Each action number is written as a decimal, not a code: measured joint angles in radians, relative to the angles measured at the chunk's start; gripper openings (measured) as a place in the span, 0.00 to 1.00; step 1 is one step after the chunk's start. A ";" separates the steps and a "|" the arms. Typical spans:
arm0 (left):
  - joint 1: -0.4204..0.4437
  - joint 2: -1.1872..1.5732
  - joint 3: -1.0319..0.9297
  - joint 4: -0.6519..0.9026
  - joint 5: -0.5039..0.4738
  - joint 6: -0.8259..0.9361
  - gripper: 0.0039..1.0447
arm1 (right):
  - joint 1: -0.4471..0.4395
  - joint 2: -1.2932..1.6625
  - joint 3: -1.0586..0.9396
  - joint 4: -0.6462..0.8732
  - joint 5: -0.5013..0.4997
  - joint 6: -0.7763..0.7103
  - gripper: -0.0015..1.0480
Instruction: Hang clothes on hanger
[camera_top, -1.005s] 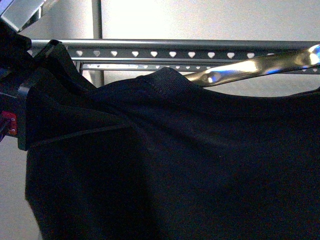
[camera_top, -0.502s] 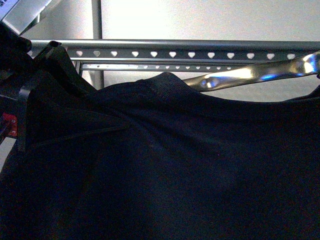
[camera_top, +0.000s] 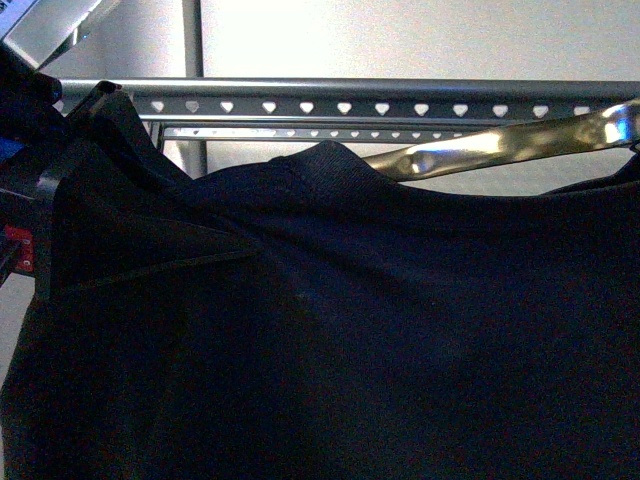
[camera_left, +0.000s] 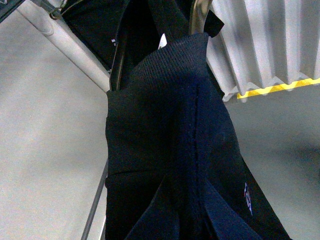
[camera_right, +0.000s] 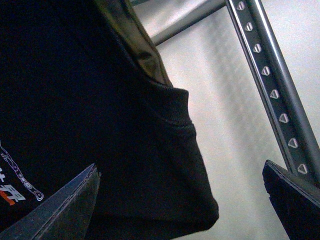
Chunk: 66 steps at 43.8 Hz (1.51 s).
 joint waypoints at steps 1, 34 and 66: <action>0.000 0.000 0.000 0.000 0.000 0.000 0.04 | 0.008 0.023 0.021 -0.002 0.006 -0.010 0.93; 0.000 0.000 0.002 0.002 0.013 0.004 0.22 | 0.076 0.365 0.128 0.141 0.089 0.101 0.12; -0.008 -0.003 -0.148 0.521 -0.343 -0.400 0.94 | 0.019 0.456 -0.003 0.097 0.233 0.402 0.06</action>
